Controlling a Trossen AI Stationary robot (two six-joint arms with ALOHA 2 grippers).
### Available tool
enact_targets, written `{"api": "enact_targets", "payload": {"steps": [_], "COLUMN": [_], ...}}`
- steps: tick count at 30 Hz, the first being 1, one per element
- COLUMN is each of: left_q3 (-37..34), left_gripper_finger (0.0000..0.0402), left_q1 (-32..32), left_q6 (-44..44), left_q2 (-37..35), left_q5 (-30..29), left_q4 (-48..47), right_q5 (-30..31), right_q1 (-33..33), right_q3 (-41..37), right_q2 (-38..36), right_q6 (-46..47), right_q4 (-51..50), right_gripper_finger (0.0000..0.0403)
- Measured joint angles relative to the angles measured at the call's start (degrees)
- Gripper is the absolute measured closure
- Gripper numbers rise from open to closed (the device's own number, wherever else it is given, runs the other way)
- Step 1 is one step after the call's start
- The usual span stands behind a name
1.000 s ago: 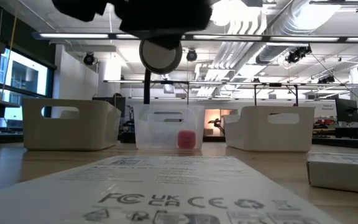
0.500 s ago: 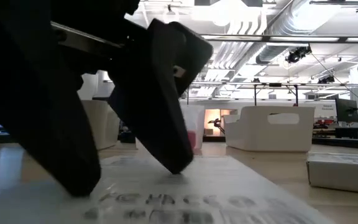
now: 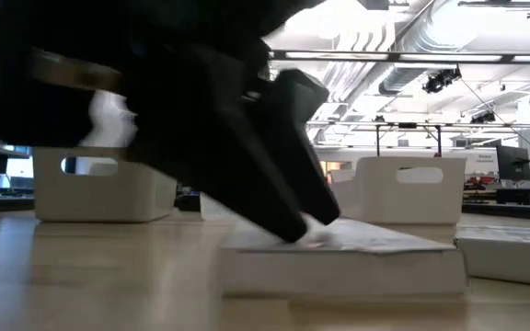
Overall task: Pick and place items into bin
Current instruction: Put the left white box into the white bin
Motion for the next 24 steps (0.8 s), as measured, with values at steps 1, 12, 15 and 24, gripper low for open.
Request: {"api": "enact_targets", "payload": {"steps": [1,12,15,24], "left_q3": [0.21,0.6,1.49,8.09], "left_gripper_finger": [0.0241,0.0241,0.0241,0.0241], "left_q1": [0.83,6.83,6.87,6.22], "left_q6": [0.68,3.89,3.9,-7.41], "left_q2": [0.02,-0.92,-2.1,-5.08], "left_q5": [-0.04,3.82,3.42,7.04], "left_q4": [-0.21,-1.86,-3.17,-11.69], "right_q5": [0.0,-0.98,-0.57,1.59], "right_q1": [0.0,0.0,-0.08,-2.37], "right_q3": [-0.02,0.0,0.0,-0.02], "right_q2": [0.0,0.0,0.0,0.44], "right_q6": [0.02,3.2,3.21,2.78], "right_q4": [0.06,0.53,1.17,3.28], "right_gripper_finger": [0.0199,0.0199,0.0199,0.0199]}}
